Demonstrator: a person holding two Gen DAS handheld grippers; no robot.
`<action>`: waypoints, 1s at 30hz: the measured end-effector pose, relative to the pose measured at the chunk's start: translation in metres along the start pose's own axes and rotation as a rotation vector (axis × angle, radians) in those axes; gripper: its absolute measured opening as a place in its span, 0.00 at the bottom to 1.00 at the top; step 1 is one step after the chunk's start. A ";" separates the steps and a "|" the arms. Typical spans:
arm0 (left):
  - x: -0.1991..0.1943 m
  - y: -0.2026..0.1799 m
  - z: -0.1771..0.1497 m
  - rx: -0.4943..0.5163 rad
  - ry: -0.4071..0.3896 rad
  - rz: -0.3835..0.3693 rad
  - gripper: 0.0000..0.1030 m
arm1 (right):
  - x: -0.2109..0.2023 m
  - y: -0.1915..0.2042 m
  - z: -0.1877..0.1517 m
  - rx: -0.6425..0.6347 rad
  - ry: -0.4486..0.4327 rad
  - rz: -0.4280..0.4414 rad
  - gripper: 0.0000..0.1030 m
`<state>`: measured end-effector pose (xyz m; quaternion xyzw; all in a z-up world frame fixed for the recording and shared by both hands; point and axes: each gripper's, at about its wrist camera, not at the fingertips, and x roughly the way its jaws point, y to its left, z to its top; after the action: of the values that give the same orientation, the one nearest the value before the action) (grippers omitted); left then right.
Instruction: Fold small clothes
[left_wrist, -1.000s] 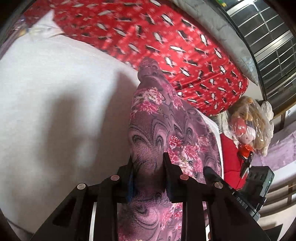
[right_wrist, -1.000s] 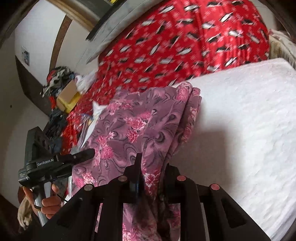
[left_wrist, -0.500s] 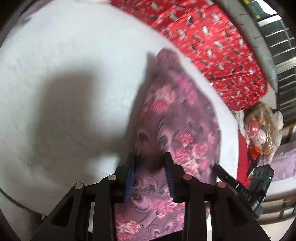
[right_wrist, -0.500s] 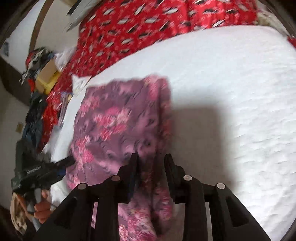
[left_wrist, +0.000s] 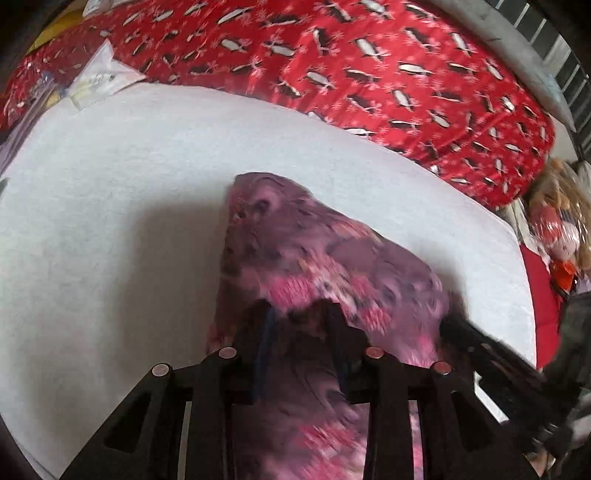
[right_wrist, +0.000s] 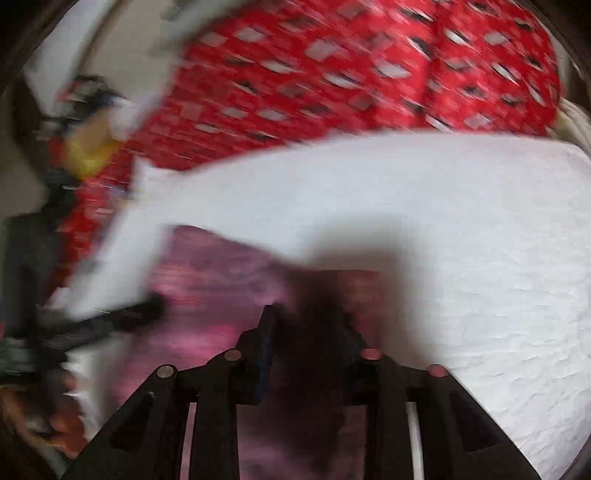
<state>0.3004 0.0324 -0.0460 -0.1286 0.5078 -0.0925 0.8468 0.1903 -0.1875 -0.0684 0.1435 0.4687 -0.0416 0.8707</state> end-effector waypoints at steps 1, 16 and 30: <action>0.000 0.004 0.002 -0.016 -0.003 -0.006 0.30 | 0.005 -0.010 -0.001 0.023 -0.007 0.032 0.14; -0.056 0.024 -0.066 0.005 0.025 -0.018 0.31 | -0.035 0.007 -0.059 0.025 0.070 0.176 0.24; -0.102 -0.023 -0.122 0.217 -0.020 0.155 0.31 | -0.058 0.015 -0.094 0.016 0.112 0.088 0.27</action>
<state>0.1441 0.0244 -0.0091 0.0025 0.4949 -0.0799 0.8653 0.0858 -0.1495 -0.0657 0.1733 0.5096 0.0012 0.8428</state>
